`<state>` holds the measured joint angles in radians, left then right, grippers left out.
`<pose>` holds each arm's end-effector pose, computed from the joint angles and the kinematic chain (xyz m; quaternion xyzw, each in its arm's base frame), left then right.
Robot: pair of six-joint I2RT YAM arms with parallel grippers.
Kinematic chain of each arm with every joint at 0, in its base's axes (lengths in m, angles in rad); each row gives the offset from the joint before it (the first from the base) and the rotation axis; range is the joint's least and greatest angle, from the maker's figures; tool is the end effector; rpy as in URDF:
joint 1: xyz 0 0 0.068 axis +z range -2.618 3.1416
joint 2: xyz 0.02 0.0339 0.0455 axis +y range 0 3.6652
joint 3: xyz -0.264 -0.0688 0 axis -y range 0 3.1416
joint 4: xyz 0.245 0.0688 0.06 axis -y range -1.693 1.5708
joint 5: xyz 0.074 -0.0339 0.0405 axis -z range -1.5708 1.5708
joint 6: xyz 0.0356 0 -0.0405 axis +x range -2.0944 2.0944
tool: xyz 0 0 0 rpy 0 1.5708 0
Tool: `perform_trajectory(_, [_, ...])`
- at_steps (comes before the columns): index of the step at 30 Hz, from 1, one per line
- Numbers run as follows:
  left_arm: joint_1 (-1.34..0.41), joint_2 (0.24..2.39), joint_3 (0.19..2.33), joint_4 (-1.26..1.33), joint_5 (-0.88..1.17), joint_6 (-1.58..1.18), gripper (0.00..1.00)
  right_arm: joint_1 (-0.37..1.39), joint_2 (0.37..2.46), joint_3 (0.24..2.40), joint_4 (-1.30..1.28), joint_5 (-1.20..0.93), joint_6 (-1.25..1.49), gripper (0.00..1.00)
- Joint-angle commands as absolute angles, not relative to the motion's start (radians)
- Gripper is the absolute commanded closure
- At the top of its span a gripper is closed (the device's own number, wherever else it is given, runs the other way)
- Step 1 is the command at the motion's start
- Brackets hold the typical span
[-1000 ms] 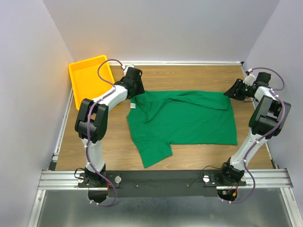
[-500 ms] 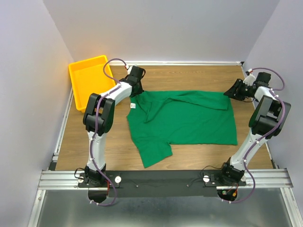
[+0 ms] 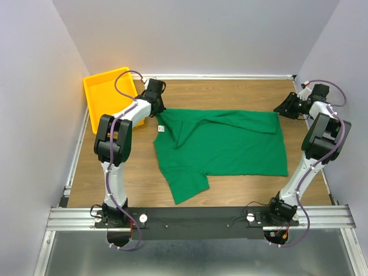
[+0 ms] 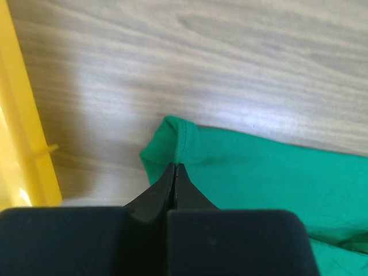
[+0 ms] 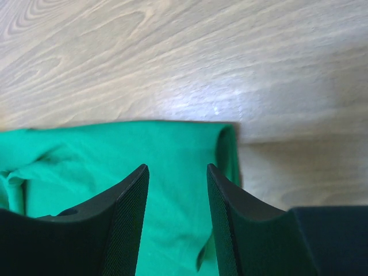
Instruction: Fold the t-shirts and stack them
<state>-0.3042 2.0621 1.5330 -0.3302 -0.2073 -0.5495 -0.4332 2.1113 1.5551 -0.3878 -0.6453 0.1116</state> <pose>0.4386 -0.1300 0.1920 -0.1498 0.9209 -0.0551 0.3555 0.4226 -0.1719 0.1785 0.1486 0.8952 0.2509 0.3369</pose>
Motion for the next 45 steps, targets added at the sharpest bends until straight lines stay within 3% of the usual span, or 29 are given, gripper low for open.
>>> perform_trajectory(1, [-0.278,2.031,1.529,-0.267,-0.129,-0.509,1.0,-0.431,2.183,1.614,-0.394,-0.621,0.17,0.48])
perform_trajectory(13, [-0.267,2.069,1.583,-0.261,-0.041,-0.468,1.0,-0.42,2.244,1.641,-0.394,-0.614,0.183,0.53])
perform_trajectory(26, [-0.25,2.082,1.594,-0.259,-0.031,-0.462,1.0,-0.413,2.214,1.703,-0.393,-0.536,0.144,0.99])
perform_trajectory(41, [-0.238,2.123,1.644,-0.268,-0.017,-0.469,1.0,-0.41,2.361,1.936,-0.397,-0.486,0.187,0.99])
perform_trajectory(45, [-0.238,2.141,1.681,-0.267,-0.006,-0.474,1.0,-0.408,2.373,1.954,-0.397,-0.476,0.186,0.92])
